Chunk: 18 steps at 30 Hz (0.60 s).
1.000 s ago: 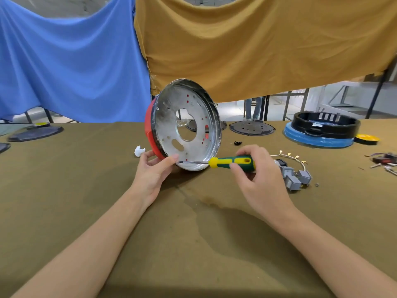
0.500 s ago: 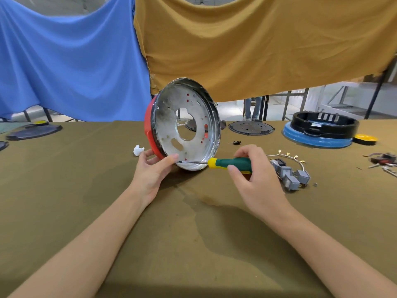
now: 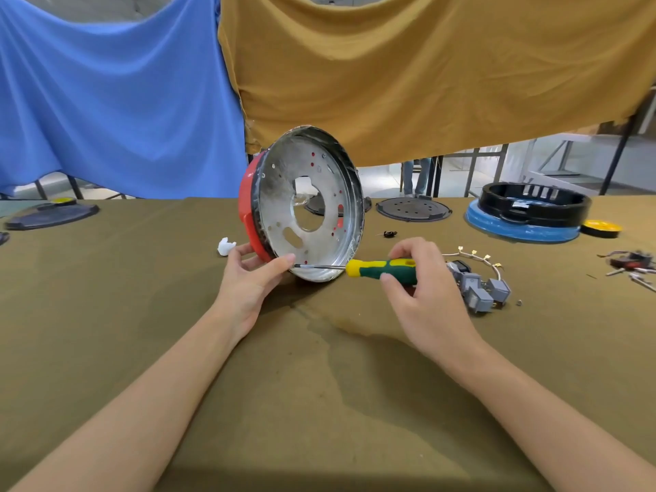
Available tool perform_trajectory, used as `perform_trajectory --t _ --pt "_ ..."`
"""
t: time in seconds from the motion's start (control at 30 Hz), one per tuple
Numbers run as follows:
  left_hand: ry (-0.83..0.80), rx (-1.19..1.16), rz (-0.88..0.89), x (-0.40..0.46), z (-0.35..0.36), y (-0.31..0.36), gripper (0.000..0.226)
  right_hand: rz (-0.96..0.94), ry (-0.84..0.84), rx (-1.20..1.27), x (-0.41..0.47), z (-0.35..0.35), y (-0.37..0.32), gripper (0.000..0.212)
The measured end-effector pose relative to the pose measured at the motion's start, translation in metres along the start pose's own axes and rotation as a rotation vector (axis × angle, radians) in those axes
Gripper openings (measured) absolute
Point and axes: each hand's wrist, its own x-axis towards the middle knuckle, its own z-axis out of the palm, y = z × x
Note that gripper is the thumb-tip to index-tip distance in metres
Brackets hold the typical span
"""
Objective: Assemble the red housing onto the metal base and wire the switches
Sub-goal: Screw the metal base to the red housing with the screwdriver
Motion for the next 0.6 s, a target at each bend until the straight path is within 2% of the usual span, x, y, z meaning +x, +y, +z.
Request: perform_trajectory --t 0.1,0.23,0.27,0.37,0.47,0.6 --pt "-0.011 0.054 0.026 -0.0012 0.0021 -0.0003 0.071 0.073 0.074 -0.101 0.0013 0.0005 0.0036 0.011" --pt "-0.012 0.056 0.034 -0.0026 0.0024 0.0003 0.071 0.096 0.061 -0.17 0.0002 0.0015 0.0041 0.034" --pt "-0.011 0.053 0.032 -0.0026 0.0023 0.0006 0.071 0.104 0.034 -0.154 0.0002 0.0011 0.0033 0.033" --pt "-0.008 0.032 0.021 -0.0008 0.0016 -0.0004 0.066 0.103 -0.013 -0.011 0.0021 -0.0005 0.0017 0.011" --pt "-0.005 0.001 0.007 0.0007 0.0009 -0.0004 0.056 0.018 -0.037 0.013 0.0009 -0.0007 -0.0018 0.024" --pt "-0.01 0.005 0.007 0.0006 0.0009 -0.0006 0.054 0.044 0.03 -0.035 0.0006 -0.0006 -0.0022 0.018"
